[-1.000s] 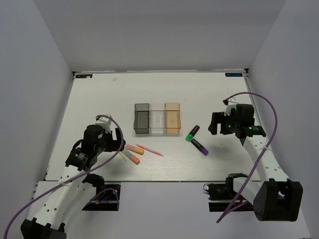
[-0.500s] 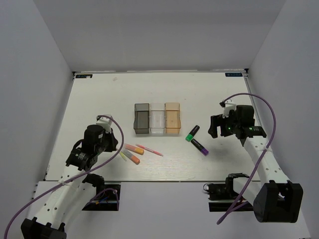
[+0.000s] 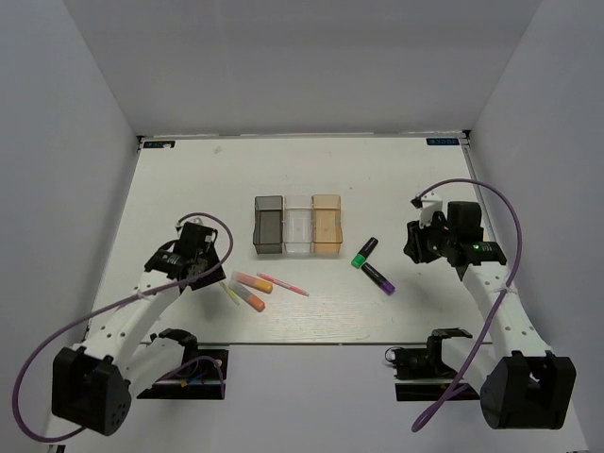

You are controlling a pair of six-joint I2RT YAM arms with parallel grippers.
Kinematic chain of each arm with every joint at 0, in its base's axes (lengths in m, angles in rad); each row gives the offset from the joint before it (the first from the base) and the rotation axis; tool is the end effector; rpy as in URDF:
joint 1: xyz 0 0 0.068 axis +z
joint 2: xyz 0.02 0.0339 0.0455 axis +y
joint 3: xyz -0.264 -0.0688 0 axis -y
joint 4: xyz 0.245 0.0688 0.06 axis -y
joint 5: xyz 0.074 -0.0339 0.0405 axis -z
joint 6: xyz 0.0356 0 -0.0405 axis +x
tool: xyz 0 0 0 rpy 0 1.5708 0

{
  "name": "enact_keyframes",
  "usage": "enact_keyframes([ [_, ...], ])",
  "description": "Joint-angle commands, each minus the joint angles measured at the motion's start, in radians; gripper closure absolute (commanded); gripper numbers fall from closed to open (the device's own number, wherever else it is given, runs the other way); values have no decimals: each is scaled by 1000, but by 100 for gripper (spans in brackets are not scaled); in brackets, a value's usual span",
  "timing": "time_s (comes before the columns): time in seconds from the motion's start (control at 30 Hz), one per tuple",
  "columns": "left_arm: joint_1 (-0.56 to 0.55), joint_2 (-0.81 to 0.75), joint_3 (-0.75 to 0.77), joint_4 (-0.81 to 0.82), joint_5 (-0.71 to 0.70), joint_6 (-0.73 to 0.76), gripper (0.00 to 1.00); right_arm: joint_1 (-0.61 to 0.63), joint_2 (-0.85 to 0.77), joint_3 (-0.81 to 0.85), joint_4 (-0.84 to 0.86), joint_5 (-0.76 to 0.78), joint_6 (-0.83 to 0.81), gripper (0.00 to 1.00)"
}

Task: Sort the stationery into containers
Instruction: Pick up the pen from the center of the board.

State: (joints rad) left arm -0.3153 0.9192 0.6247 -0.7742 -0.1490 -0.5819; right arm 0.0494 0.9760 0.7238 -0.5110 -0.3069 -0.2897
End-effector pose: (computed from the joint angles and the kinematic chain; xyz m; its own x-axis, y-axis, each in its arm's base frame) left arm 0.1579 -0.0459 0.2140 -0.8274 -0.3018 -0.4736 -0.2586 0.9533 -0.1558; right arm 0.2015 0.0207 0.2545 -0.5859 -0.3016 -0.7522 -0.4513 0.8924 -0.0063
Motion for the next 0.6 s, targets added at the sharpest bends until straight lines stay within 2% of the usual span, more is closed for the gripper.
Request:
enact_keyframes([
  [0.0,5,93,85,-85,-107,-153,51,12,9,48,-15,-44,15,62],
  [0.07,5,157,108,-95,-127,-188,56,15,7,48,-11,-29,23,63],
  [0.37,8,457,213,-86,-132,-266,56,26,-14,49,-20,-31,27,64],
  [0.57,10,540,224,-43,-135,-283,56,26,-34,49,-26,-41,31,64],
])
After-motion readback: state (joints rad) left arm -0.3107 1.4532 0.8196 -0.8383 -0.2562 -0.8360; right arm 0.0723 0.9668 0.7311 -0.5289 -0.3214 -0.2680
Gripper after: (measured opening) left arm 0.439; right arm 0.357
